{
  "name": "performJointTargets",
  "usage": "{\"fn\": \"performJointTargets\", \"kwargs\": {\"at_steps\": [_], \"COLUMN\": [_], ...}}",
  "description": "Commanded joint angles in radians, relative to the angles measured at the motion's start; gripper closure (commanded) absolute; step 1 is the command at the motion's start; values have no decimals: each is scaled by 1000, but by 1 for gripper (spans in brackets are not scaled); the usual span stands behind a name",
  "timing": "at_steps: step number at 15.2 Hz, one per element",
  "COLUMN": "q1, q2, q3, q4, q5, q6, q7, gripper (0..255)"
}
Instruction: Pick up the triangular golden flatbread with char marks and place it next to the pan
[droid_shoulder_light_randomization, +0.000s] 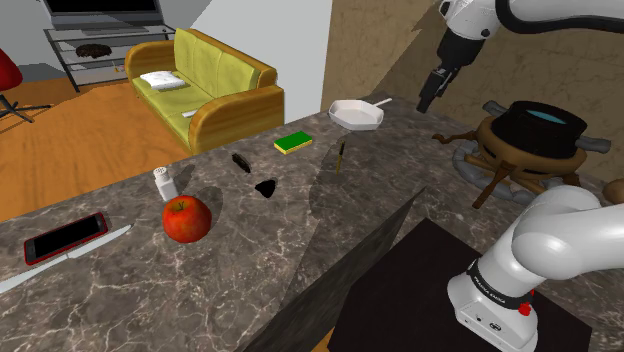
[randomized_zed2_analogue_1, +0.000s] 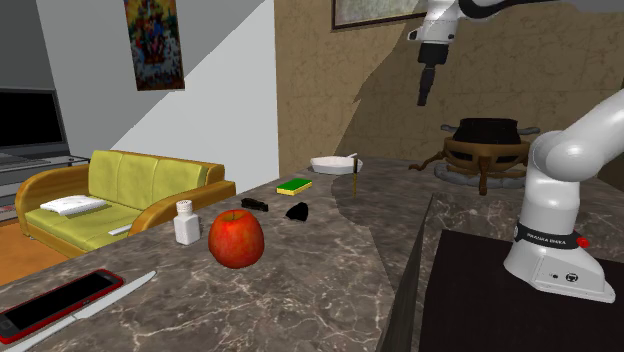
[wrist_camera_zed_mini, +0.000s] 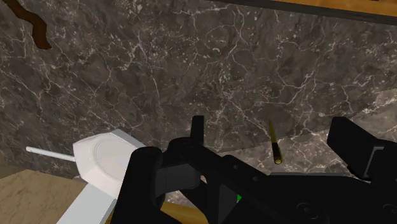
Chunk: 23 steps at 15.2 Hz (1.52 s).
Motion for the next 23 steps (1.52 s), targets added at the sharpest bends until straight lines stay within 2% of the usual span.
{"fn": "performJointTargets", "kwargs": {"at_steps": [1,7,13,18,23], "q1": [0,16,19,14,15], "q2": [0,136,311,484,680], "q3": [0,118,233,326,406], "q4": [0,4,55,134,247], "q5": [0,31,30,-10,-93], "q6": [0,103,195,253,284], "q7": [0,137,279,408,550], "gripper": [0,0,0,0,0]}}
